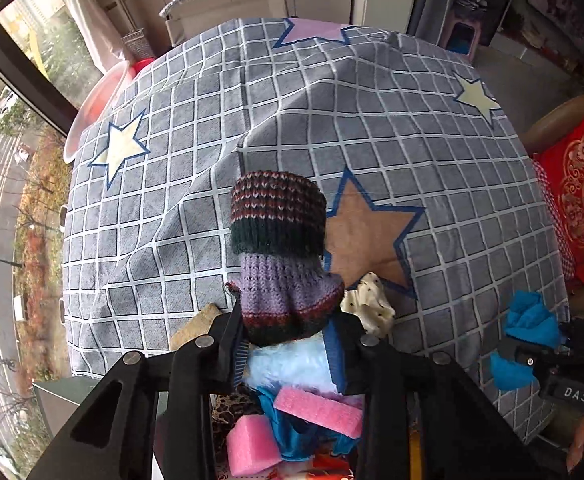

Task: Organize soft objects
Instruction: 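Grasp the purple knit hat with the left tool while the right tool grasps the blue mesh cloth, then carry the hat with the left tool while the right tool carries the cloth over the white box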

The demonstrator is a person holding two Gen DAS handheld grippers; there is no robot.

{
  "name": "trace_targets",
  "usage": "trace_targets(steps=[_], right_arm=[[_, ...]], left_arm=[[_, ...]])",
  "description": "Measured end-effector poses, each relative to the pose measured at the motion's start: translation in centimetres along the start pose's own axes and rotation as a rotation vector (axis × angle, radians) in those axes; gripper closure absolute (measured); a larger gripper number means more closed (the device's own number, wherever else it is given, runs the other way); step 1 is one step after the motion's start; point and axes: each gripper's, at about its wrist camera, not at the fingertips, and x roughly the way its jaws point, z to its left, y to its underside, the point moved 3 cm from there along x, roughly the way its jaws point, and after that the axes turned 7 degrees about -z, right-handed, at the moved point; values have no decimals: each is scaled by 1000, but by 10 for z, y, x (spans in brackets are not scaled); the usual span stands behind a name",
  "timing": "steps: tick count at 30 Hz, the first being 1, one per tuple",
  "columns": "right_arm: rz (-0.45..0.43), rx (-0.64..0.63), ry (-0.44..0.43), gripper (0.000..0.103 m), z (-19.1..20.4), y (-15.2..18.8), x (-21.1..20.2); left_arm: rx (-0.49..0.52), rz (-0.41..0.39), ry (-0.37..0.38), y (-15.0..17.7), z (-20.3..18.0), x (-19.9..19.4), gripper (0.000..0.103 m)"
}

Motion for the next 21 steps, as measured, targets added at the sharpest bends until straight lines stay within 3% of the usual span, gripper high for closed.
trace_targets(steps=[10,17,21], right_arm=[[-13,48,-8,60,-18,35,-33],[-5,55,30,60,-12,82,-48],[-13,71,65,60,1,116,-57]], left_arm=[[50,-10,-30,50,-10,-52,67],[108,9,25,113,-10,-83,67],[171,17,97,151,-16,-97,67]])
